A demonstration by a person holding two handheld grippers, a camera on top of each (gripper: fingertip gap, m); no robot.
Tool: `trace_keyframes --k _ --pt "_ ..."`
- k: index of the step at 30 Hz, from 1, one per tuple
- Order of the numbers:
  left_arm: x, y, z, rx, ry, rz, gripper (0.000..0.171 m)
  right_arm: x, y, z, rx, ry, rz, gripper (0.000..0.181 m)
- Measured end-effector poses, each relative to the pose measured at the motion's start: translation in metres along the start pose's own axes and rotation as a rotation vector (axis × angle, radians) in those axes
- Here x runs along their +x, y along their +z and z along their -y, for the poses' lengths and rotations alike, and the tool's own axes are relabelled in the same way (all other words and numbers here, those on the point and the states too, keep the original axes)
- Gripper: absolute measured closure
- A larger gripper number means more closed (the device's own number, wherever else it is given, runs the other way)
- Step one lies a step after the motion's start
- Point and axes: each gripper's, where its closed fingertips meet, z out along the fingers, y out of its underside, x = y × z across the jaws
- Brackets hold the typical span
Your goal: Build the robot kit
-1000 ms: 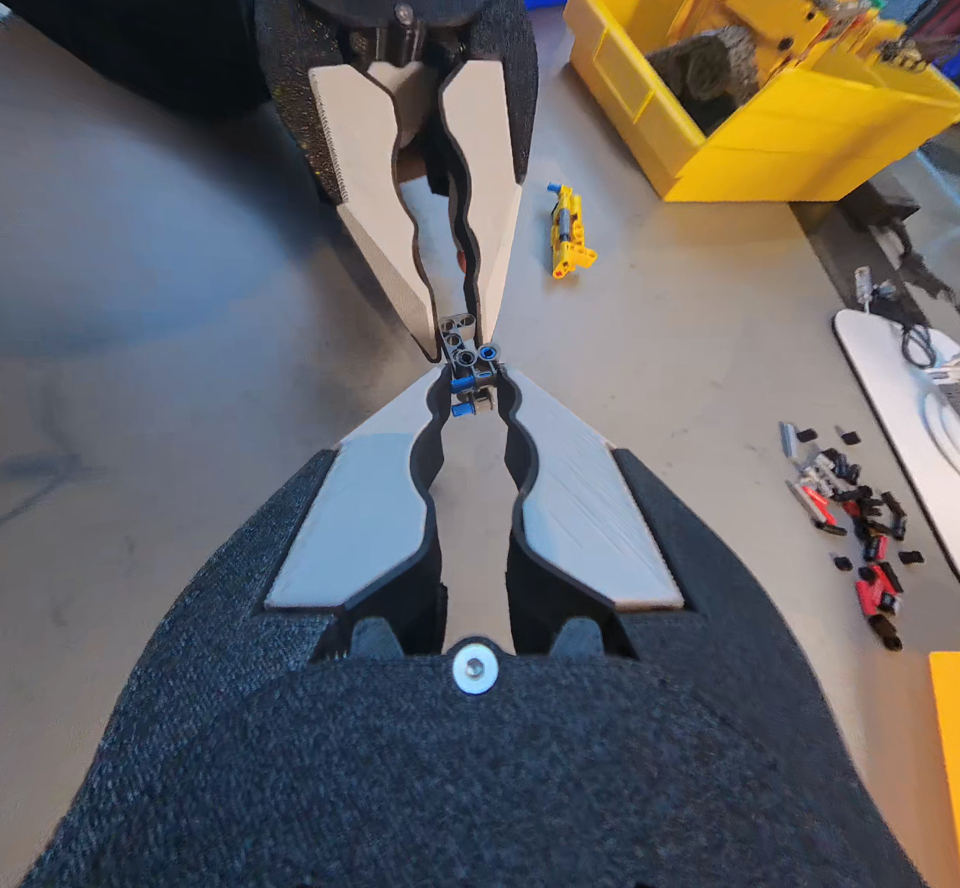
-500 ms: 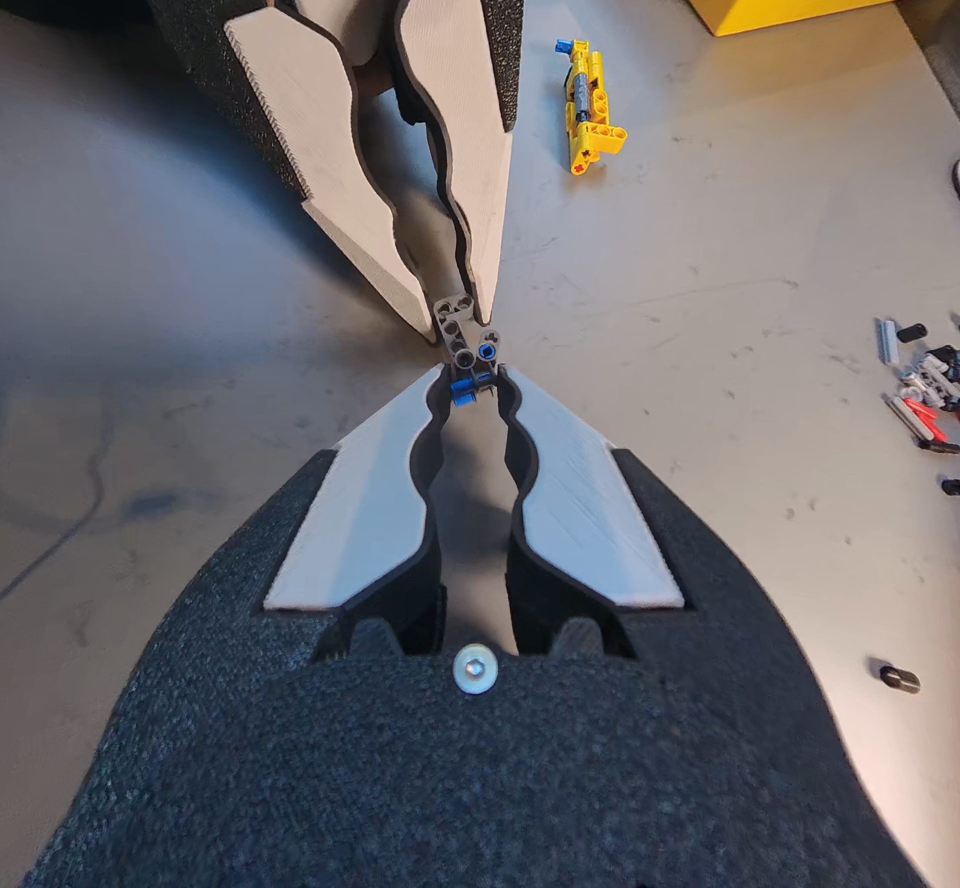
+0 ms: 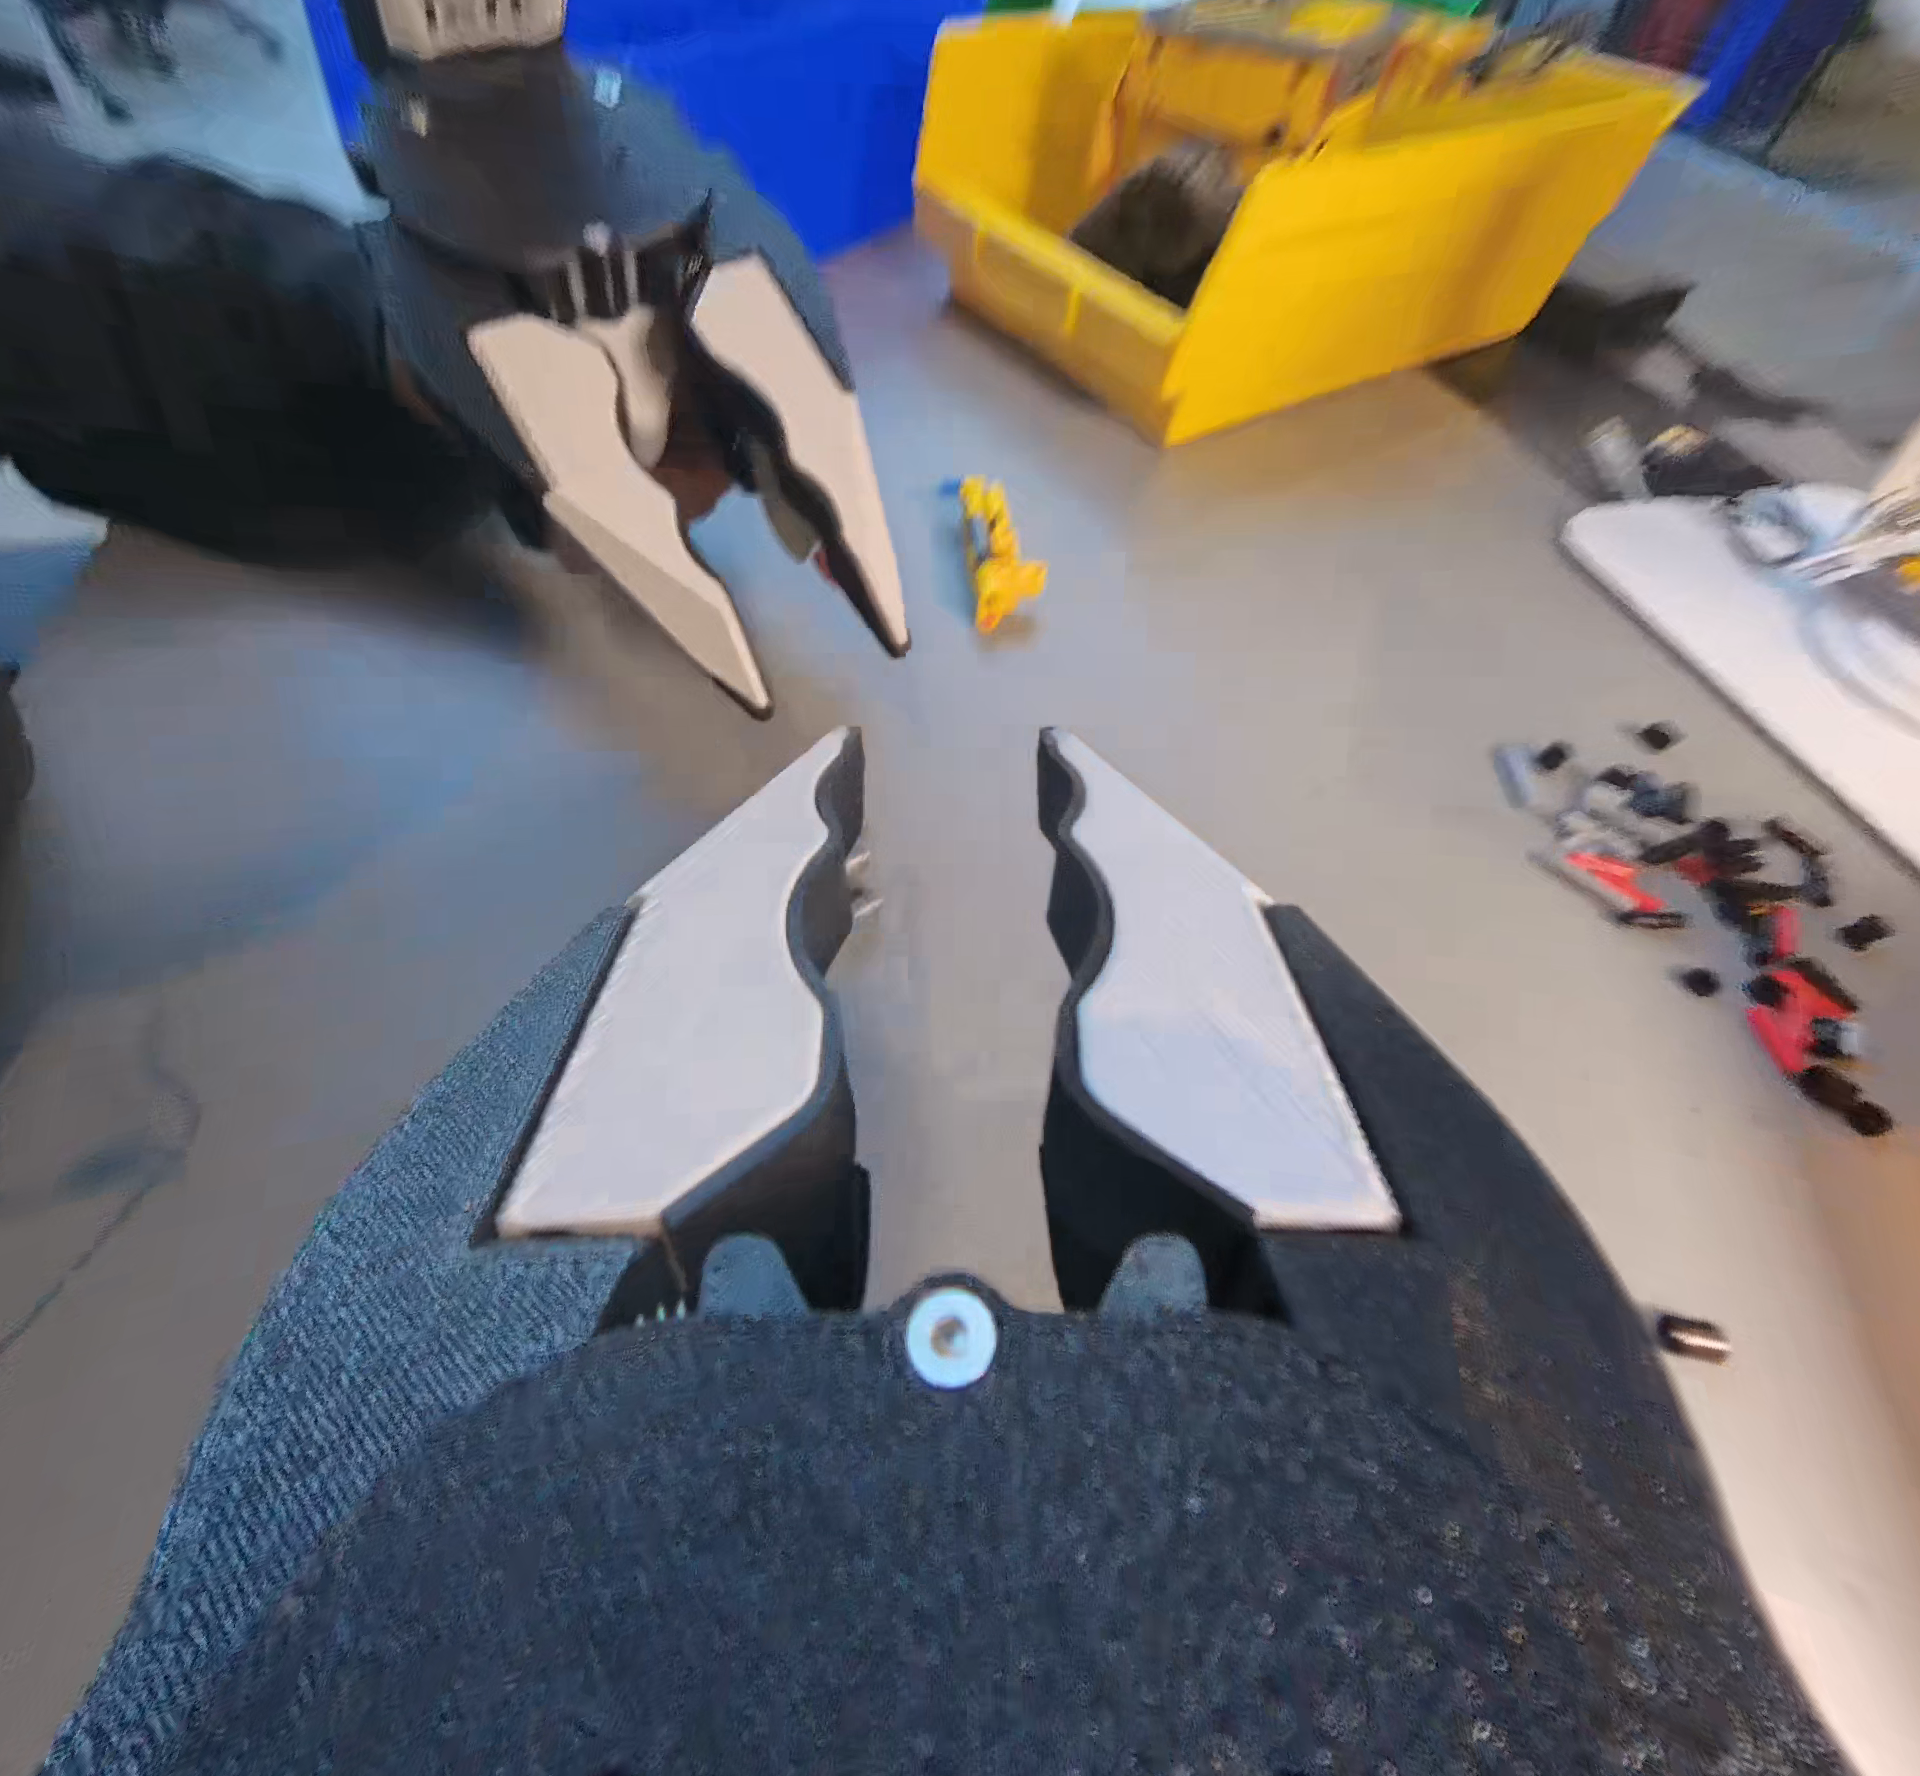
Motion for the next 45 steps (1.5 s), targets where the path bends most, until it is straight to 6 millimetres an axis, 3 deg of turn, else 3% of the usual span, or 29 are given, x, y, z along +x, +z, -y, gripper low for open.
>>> trace_keyframes --k 2,6,11,16,20,26,29,45 --pt "-0.016 -0.010 0.015 0.102 -0.051 0.056 0.131 0.025 -0.013 0.026 0.121 0.001 -0.102 0.144" --pt "-0.042 -0.026 0.027 0.228 -0.141 0.153 0.123 0.091 -0.044 0.070 0.269 -0.037 -0.353 0.142" --pt "-0.065 -0.051 0.040 0.354 -0.160 0.282 0.139 0.178 -0.069 0.124 0.370 -0.061 -0.601 0.142" --pt "-0.078 -0.064 0.040 0.416 -0.206 0.329 0.151 0.262 -0.069 0.136 0.370 -0.009 -0.753 0.144" --pt "-0.079 -0.066 0.042 0.448 -0.247 0.299 0.152 0.304 -0.063 0.127 0.364 0.010 -0.826 0.154" --pt "-0.079 -0.058 0.035 0.428 -0.270 0.269 0.152 0.335 -0.064 0.115 0.380 0.040 -0.893 0.174" --pt "-0.077 -0.056 0.035 0.419 -0.263 0.267 0.152 0.343 -0.060 0.112 0.280 -0.010 -0.926 0.174" --pt "-0.071 -0.046 0.032 0.360 -0.198 0.283 0.147 0.342 -0.055 0.113 0.276 -0.030 -0.885 0.173"
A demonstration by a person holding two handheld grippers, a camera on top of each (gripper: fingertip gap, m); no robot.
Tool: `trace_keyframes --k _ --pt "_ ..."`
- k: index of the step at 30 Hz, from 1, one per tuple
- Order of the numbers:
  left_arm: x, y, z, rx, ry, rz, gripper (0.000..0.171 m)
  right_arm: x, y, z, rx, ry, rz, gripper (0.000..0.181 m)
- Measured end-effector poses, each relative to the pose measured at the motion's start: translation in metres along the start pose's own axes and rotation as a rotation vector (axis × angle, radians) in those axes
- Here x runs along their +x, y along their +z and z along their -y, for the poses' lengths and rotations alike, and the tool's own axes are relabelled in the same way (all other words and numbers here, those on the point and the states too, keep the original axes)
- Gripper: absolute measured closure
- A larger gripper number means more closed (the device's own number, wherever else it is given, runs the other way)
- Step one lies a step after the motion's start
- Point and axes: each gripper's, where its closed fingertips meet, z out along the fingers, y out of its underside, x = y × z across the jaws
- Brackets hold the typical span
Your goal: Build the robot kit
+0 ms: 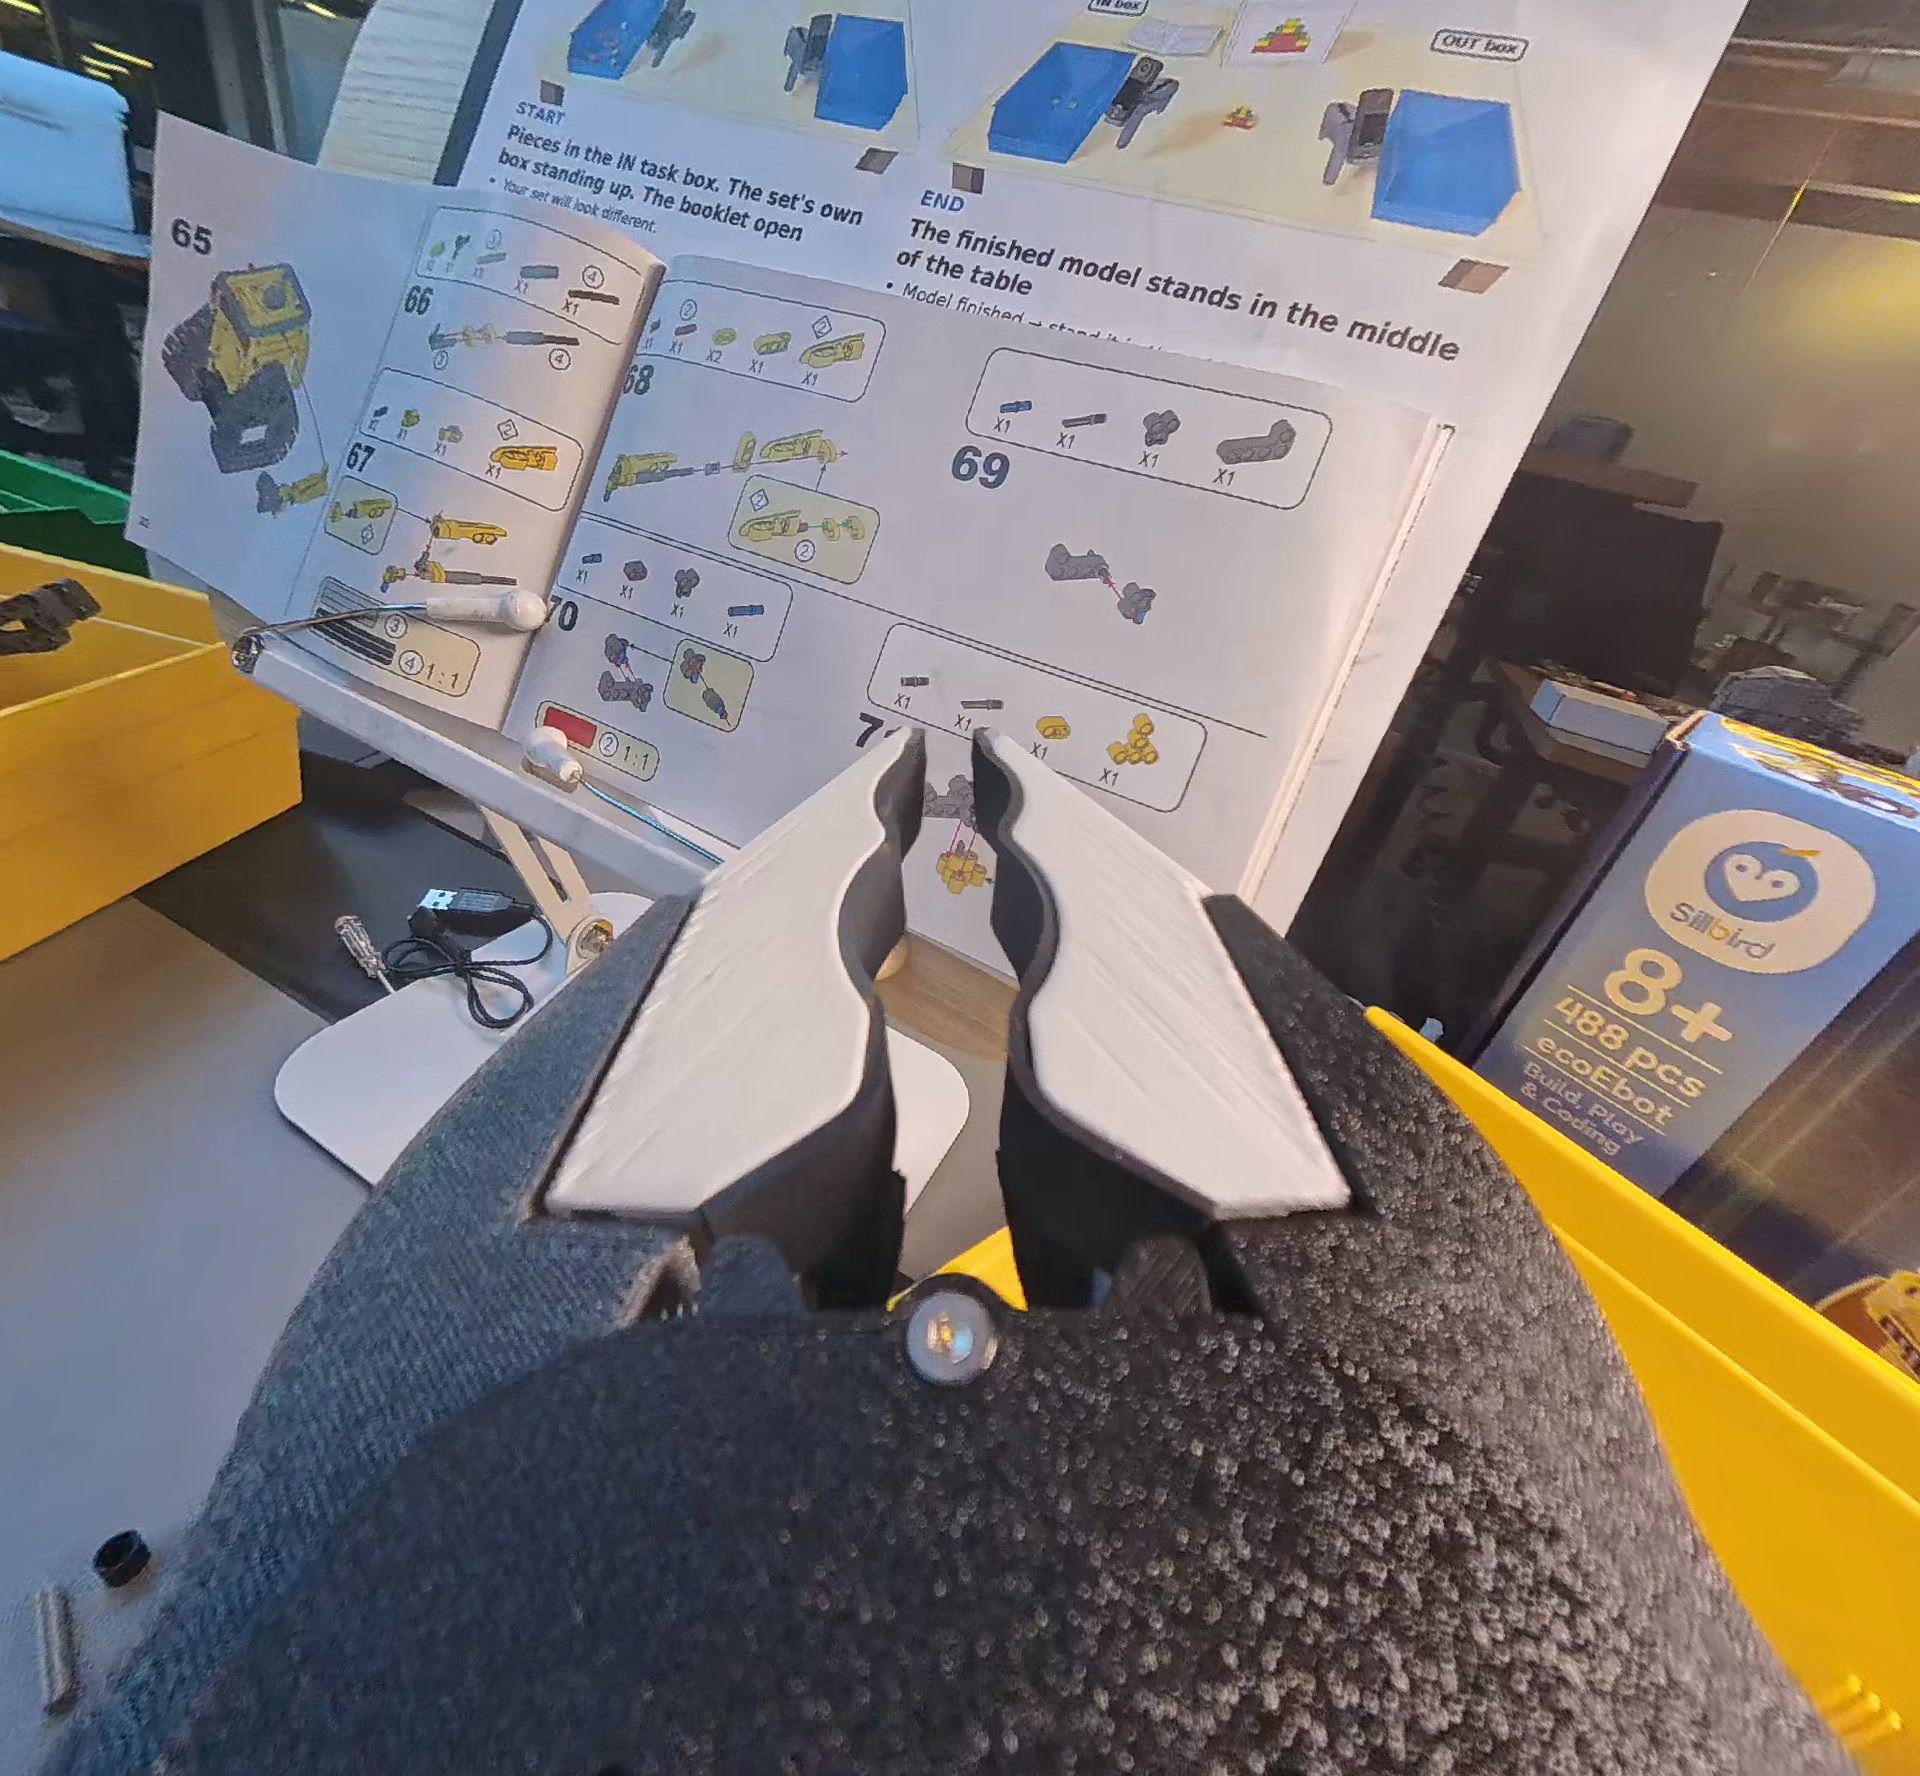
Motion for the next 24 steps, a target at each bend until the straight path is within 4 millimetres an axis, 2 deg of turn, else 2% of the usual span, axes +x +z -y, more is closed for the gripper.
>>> trace_keyframes --k 11,24 --pt "0.006 0.002 -0.003 -0.018 -0.011 -0.025 0.146 -0.011 0.005 -0.009 -0.021 -0.018 0.025 0.170" --pt "0.008 0.003 -0.005 -0.033 0.005 -0.025 0.146 -0.015 0.007 -0.010 -0.022 -0.022 0.032 0.168"
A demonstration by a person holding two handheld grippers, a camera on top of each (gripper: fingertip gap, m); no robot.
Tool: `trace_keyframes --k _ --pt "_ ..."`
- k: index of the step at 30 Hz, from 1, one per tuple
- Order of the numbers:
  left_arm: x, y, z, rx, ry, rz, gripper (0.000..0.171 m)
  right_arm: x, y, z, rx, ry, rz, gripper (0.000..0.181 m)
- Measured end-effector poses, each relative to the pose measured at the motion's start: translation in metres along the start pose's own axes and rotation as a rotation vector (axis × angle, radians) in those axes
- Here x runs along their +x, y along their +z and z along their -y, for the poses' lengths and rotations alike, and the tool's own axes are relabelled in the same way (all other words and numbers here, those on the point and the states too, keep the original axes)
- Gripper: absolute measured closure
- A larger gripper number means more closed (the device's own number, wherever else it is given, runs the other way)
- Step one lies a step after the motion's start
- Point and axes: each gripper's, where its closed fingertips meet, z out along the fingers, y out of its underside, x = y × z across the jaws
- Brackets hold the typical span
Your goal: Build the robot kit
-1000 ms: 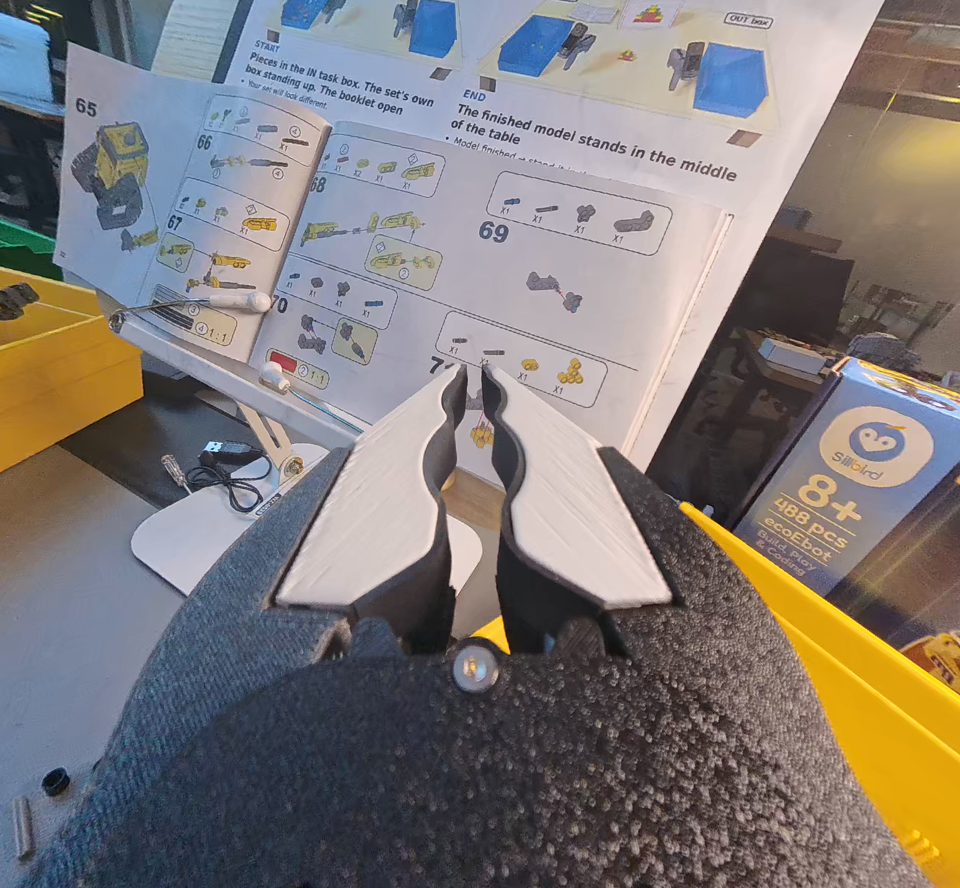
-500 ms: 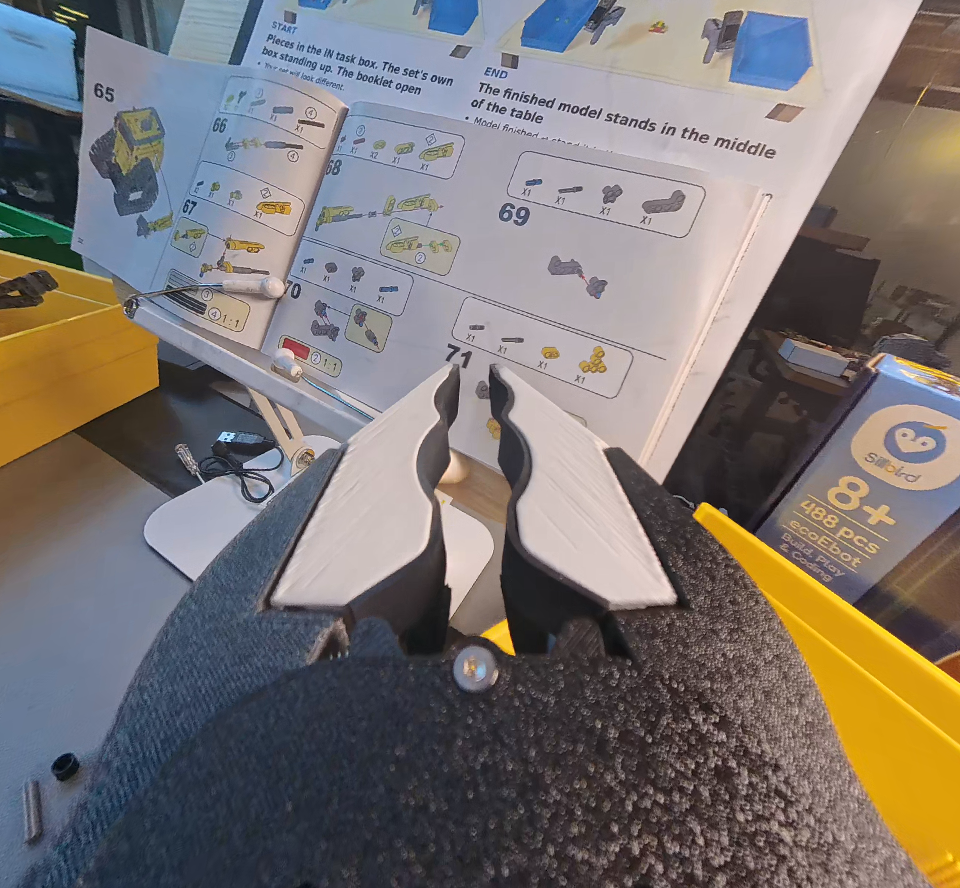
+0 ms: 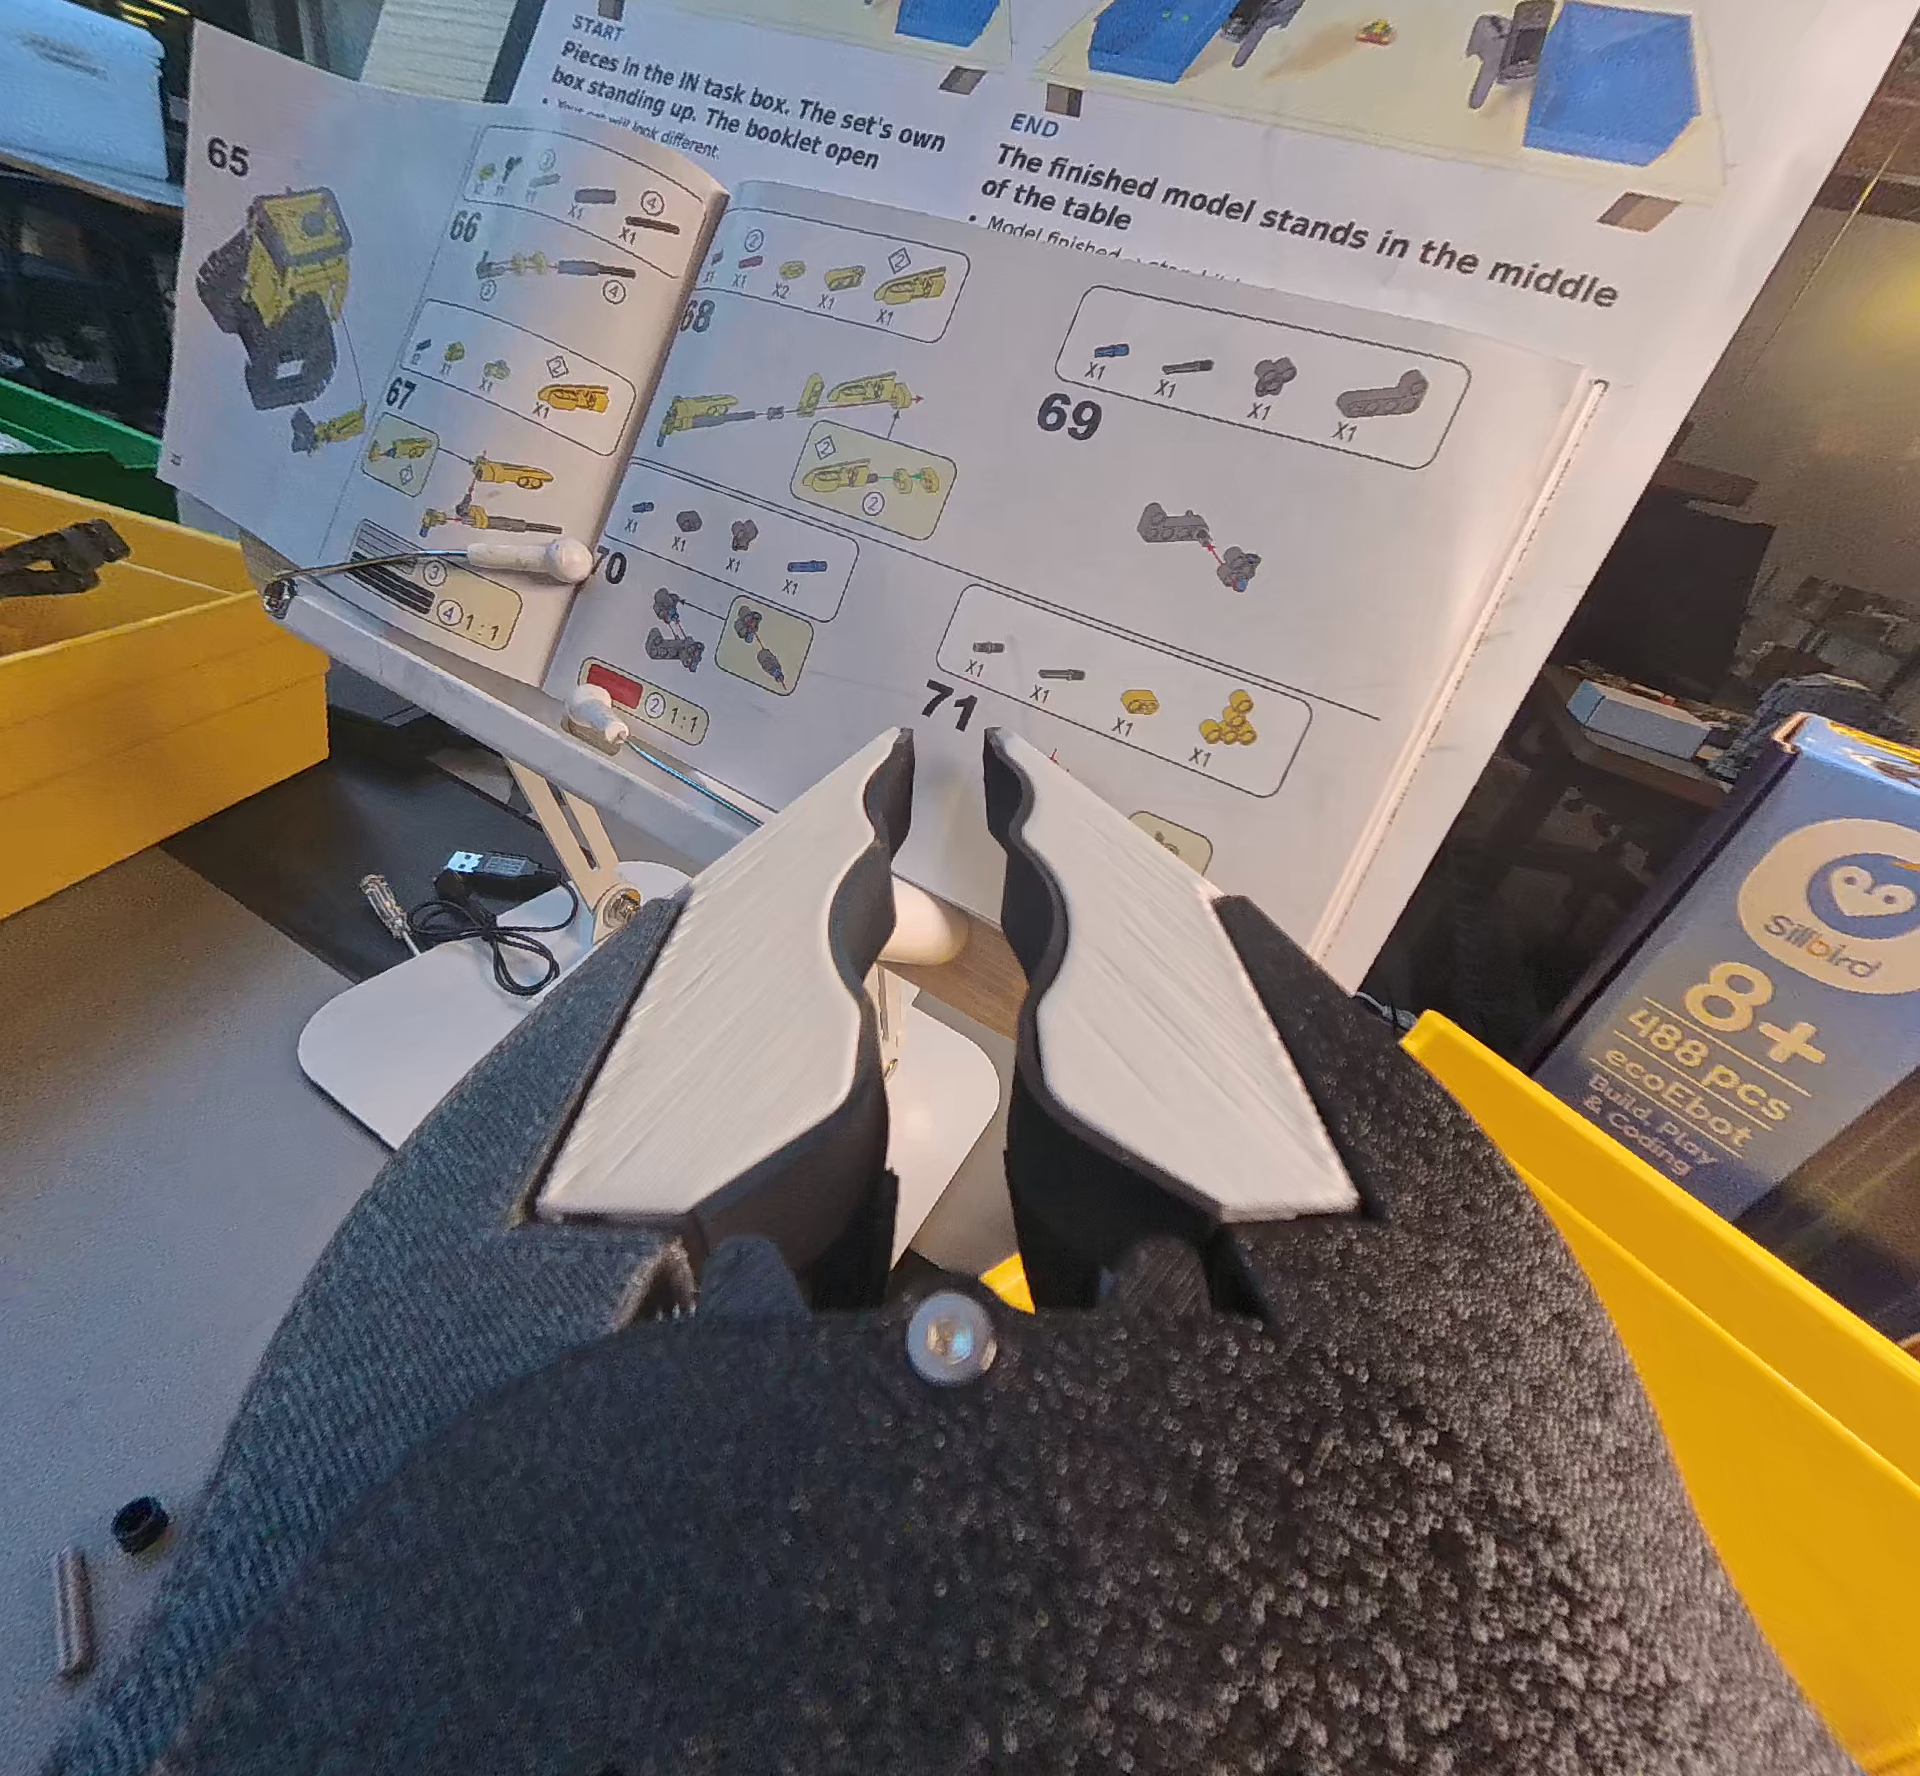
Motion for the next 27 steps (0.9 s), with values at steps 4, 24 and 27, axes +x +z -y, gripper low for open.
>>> trace_keyframes --k 4,24,27 --pt "-0.001 0.000 0.000 -0.002 -0.003 0.002 0.146 0.001 0.001 0.000 0.004 -0.006 -0.012 0.176" --pt "-0.003 0.001 -0.001 -0.007 -0.011 0.008 0.146 0.018 0.000 0.004 0.044 0.010 -0.074 0.178" --pt "-0.003 0.001 -0.001 -0.010 -0.009 0.008 0.146 0.019 0.001 0.003 0.041 0.009 -0.072 0.178"
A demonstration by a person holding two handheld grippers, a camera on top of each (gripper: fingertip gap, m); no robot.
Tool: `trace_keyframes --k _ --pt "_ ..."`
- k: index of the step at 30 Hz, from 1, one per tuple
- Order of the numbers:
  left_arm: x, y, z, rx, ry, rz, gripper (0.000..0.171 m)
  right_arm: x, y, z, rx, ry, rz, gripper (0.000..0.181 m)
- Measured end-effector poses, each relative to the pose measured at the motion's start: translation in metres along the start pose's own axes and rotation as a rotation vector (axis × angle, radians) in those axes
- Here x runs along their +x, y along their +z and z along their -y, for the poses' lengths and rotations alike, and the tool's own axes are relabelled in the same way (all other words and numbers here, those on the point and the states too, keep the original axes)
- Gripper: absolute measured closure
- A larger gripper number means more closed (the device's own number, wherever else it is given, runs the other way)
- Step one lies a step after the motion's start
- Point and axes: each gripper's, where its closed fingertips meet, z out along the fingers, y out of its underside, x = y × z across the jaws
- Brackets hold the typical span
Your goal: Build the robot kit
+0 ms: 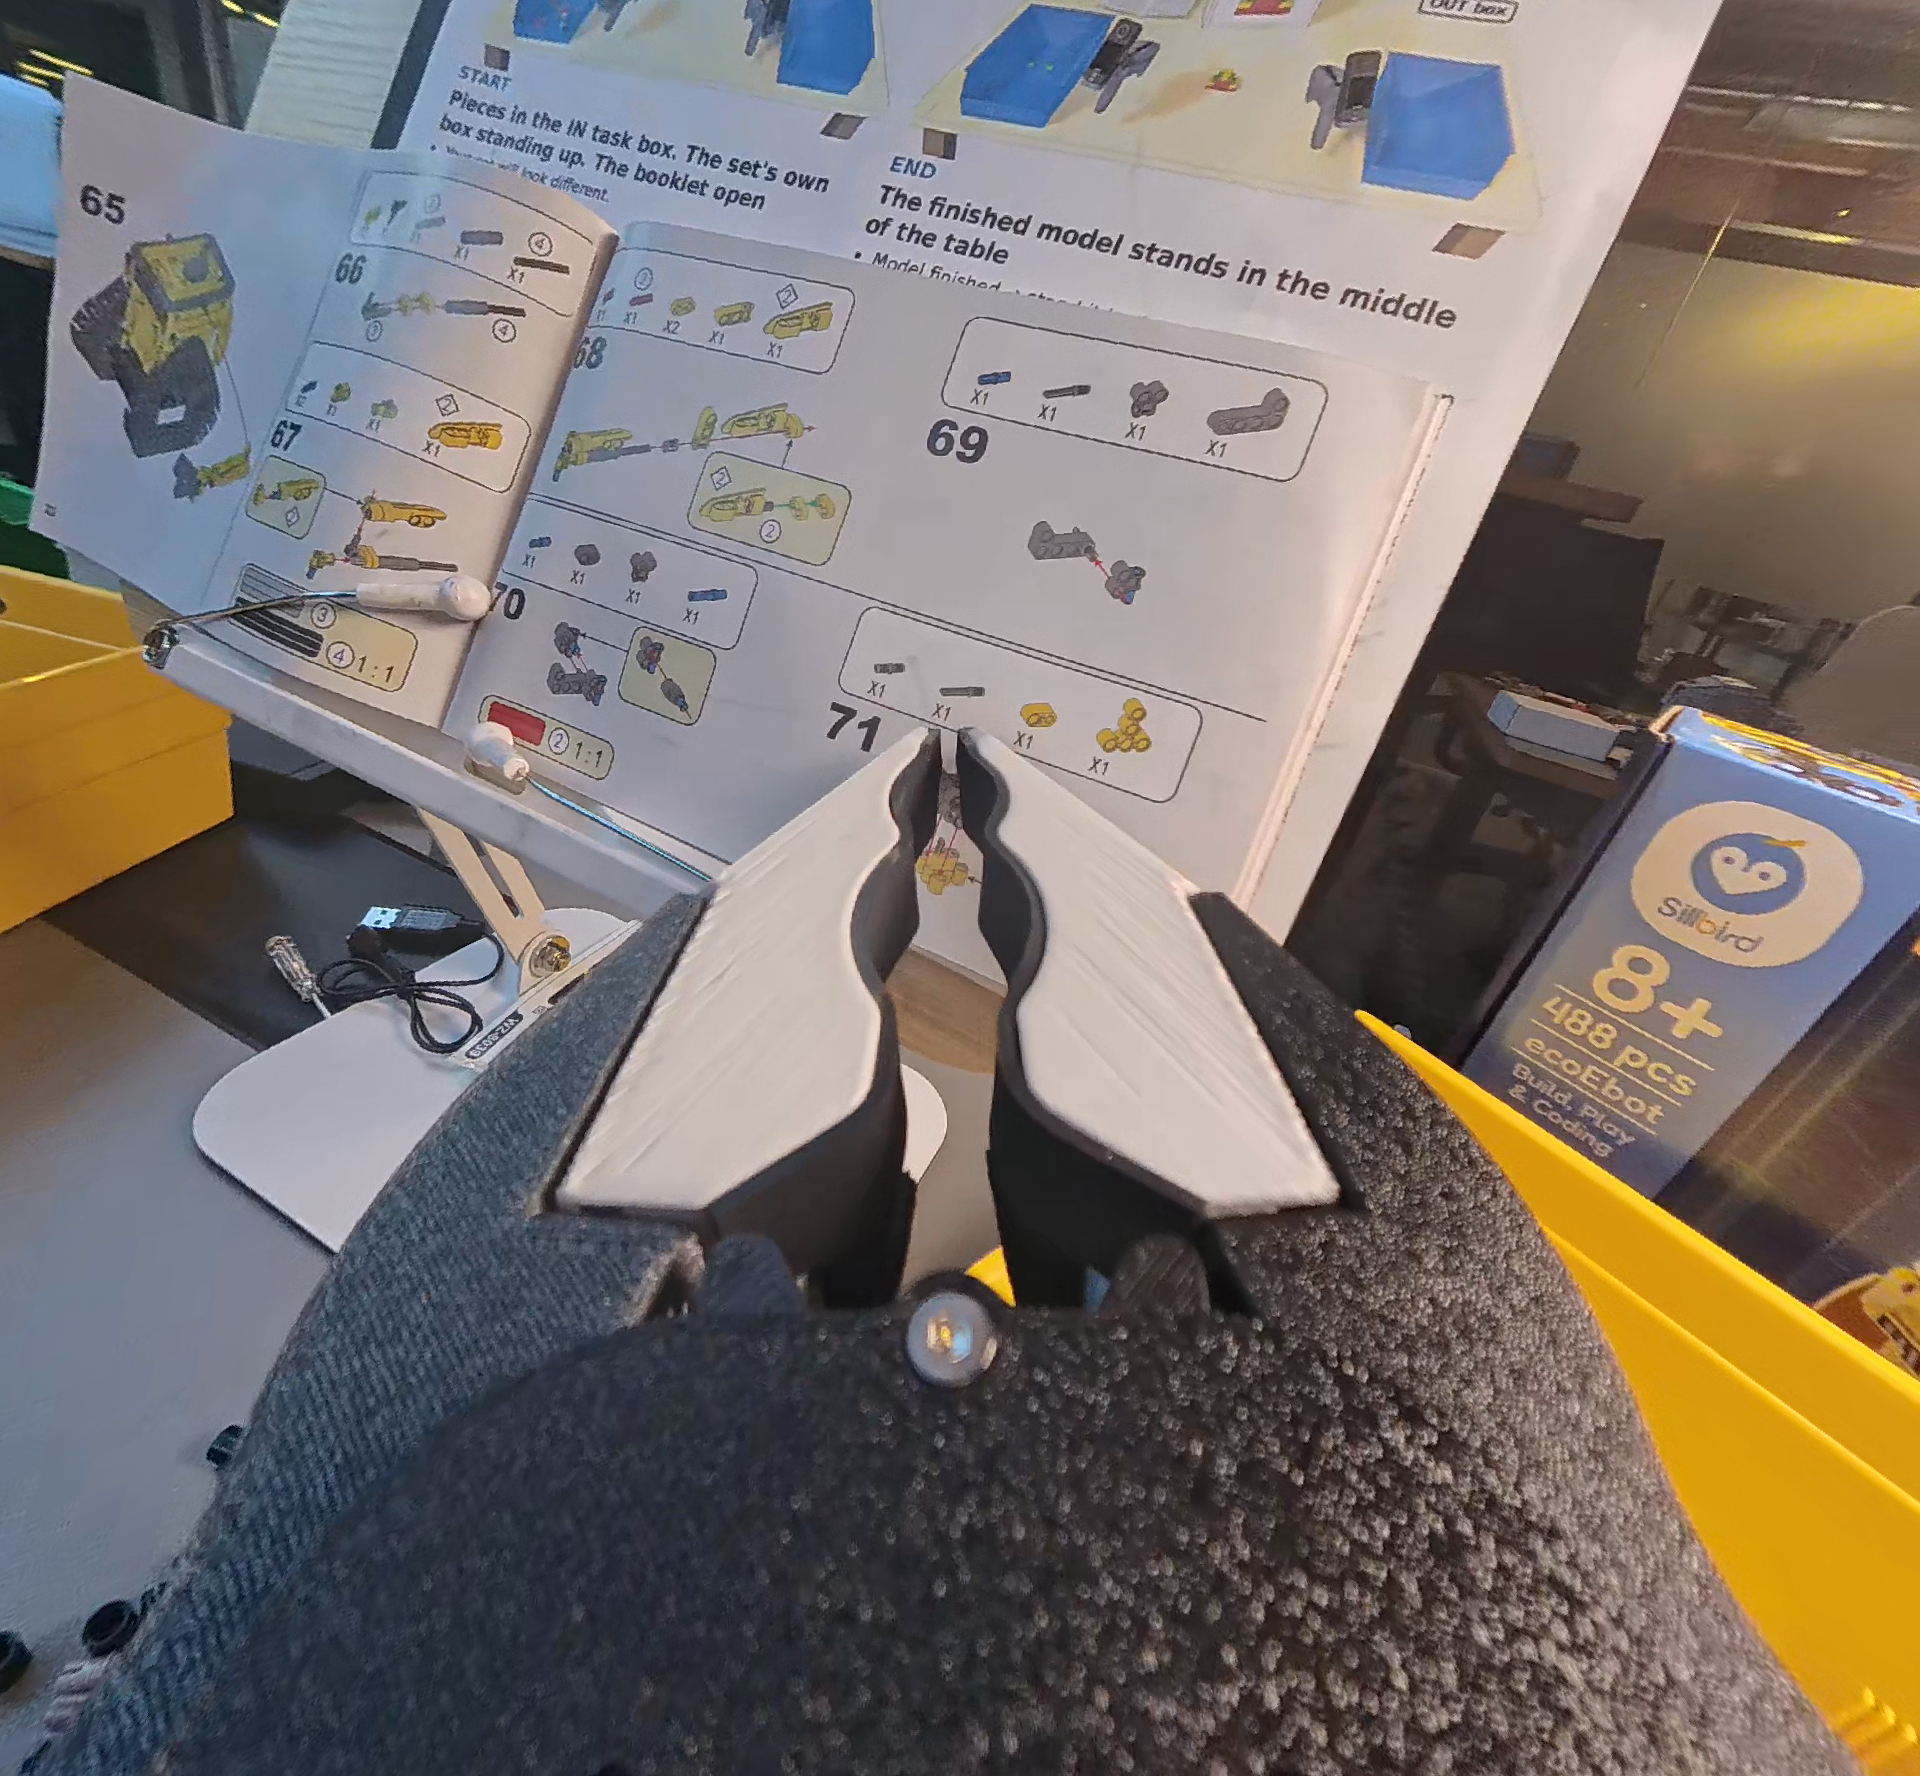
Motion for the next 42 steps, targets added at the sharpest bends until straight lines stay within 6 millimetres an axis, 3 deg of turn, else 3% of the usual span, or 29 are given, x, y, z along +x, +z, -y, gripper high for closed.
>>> trace_keyframes --k 6,30,42 --pt "0.000 0.000 0.000 -0.002 -0.001 -0.001 0.146 -0.002 0.001 -0.001 -0.009 -0.014 0.003 0.179" --pt "-0.002 -0.001 -0.001 -0.011 0.001 0.005 0.146 0.026 -0.008 -0.001 0.013 0.049 -0.055 0.175" --pt "-0.001 0.000 -0.002 -0.015 0.010 0.005 0.146 0.026 -0.011 0.003 0.021 0.057 -0.053 0.175"
